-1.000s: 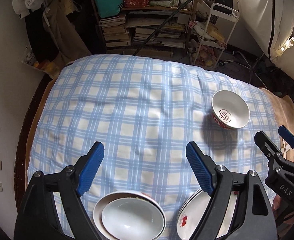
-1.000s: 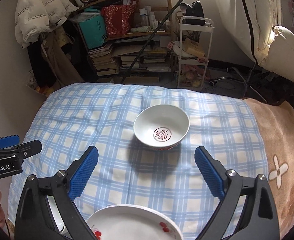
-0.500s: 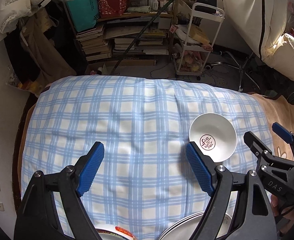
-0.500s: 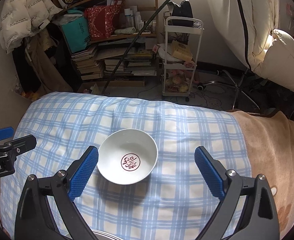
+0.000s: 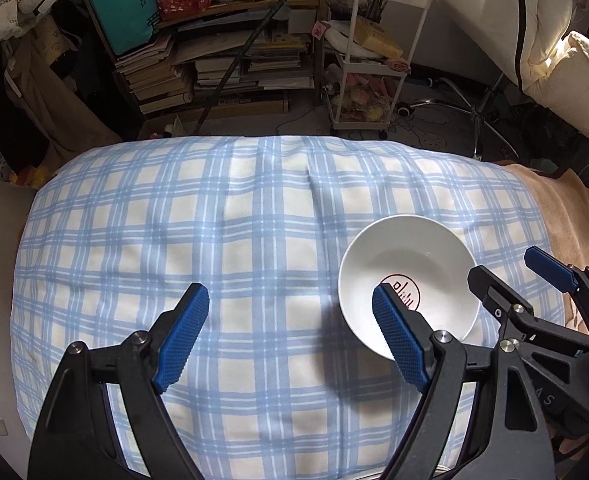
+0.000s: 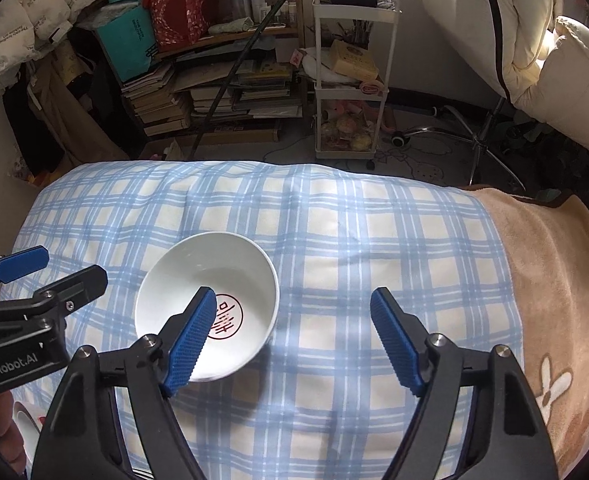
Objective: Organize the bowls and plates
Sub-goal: 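Reach both tools toward the white bowl with the red stamp mark, then close the left tool on the stamped bowl rim while the right tool grips the same rim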
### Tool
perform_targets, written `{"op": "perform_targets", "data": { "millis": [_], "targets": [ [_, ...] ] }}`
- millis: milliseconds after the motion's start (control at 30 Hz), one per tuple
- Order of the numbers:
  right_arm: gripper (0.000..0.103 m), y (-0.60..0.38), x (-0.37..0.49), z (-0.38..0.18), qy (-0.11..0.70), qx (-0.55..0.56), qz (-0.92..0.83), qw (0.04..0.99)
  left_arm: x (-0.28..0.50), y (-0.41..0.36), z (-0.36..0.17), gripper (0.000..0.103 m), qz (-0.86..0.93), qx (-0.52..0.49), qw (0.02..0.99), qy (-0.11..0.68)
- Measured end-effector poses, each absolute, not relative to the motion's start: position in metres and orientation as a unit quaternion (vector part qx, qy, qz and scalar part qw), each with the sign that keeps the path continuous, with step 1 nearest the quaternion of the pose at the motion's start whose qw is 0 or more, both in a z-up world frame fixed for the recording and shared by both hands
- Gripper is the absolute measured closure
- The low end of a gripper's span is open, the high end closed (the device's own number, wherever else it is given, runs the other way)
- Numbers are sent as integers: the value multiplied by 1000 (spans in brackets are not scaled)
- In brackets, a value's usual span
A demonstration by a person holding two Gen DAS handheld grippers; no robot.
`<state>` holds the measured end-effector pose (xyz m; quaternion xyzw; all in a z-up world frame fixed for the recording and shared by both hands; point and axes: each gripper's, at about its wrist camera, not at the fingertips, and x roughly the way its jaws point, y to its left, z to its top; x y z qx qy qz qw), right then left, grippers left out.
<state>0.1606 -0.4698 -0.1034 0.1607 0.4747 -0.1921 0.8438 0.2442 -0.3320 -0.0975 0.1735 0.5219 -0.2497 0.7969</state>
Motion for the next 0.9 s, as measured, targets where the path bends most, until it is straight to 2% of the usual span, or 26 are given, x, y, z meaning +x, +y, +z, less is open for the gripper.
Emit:
{"op": "perform_targets", "data": {
  "millis": [133, 200, 300, 400, 500, 567, 633, 800, 900],
  "targets": [
    [37, -477, 161, -115, 484, 178, -188, 836, 244, -341, -115, 20, -252, 190, 787, 531],
    [40, -481, 160, -120, 487, 188, -183, 833, 244, -344, -122, 22, -251, 201, 783, 533],
    [45, -484, 161, -129, 494, 198, -179, 828, 248, -344, -132, 35, -235, 202, 781, 543],
    [46, -486, 164, -136, 502, 206, -175, 821, 250, -342, -140, 44, -239, 178, 777, 554],
    [46, -486, 167, -141, 507, 207, -168, 820, 248, -347, -146, 57, -252, 178, 769, 561],
    [55, -486, 170, -144, 510, 210, -158, 819, 247, -352, -151, 66, -261, 177, 761, 567],
    [73, -485, 173, -149, 515, 227, -144, 814, 246, -355, -154, 75, -268, 167, 754, 576],
    [90, -481, 178, -157, 529, 255, -123, 800, 242, -359, -158, 92, -281, 151, 741, 591],
    [93, -478, 179, -157, 532, 259, -120, 797, 240, -357, -156, 91, -275, 149, 742, 593]
  ]
}}
